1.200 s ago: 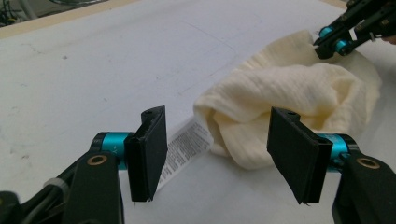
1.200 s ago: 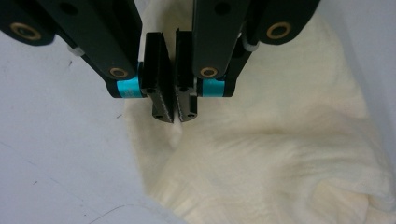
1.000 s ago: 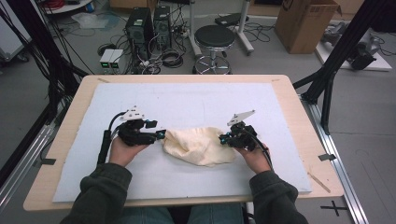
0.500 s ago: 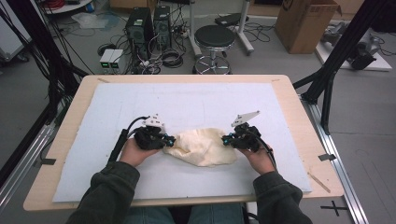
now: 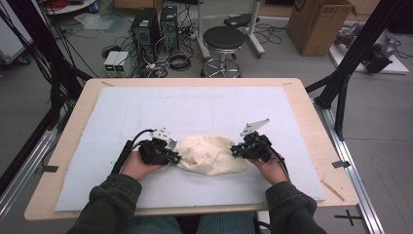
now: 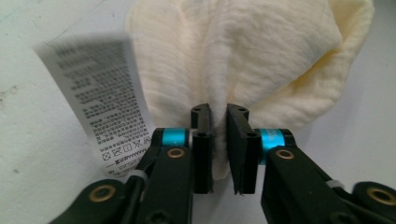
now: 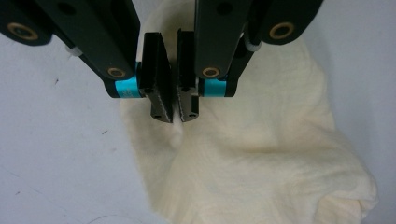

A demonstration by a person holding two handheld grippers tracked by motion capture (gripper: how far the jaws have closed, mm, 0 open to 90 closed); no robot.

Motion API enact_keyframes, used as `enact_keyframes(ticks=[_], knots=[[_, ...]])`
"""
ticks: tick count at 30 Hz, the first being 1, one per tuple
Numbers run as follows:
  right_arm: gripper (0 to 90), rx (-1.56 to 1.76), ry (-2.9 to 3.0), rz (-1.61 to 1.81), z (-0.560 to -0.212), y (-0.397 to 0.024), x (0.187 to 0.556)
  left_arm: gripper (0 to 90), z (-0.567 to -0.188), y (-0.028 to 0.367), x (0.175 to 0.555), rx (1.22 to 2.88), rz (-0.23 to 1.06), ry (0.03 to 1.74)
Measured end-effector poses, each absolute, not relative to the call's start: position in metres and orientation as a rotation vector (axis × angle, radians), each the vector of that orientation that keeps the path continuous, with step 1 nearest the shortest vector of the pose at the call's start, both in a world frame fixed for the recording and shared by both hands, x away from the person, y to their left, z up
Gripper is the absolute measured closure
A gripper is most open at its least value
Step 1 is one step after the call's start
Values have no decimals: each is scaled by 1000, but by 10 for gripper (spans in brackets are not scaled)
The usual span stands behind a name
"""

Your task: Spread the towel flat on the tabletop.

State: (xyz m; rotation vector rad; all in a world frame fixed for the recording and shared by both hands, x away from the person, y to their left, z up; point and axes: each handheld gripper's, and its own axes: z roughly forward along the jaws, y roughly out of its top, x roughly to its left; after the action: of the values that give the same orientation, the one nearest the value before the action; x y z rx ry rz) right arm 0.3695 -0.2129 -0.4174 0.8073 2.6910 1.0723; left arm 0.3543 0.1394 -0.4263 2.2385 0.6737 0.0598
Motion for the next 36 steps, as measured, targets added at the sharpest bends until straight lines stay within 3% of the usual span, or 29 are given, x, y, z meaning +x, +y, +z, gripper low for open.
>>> enact_keyframes(ticks=[8,17,23,36], knots=[[849,806,2680,1096,-415,-213,368,685,-417,149,357,2159,55,688],[850,794,2689,1082,-416,-209,367,690,-401,167,374,2002,138,805],[850,794,2691,1081,-417,-208,367,701,-403,160,388,2015,200,858],[828,839,2660,1132,-417,-217,376,648,-430,144,387,2200,171,885]])
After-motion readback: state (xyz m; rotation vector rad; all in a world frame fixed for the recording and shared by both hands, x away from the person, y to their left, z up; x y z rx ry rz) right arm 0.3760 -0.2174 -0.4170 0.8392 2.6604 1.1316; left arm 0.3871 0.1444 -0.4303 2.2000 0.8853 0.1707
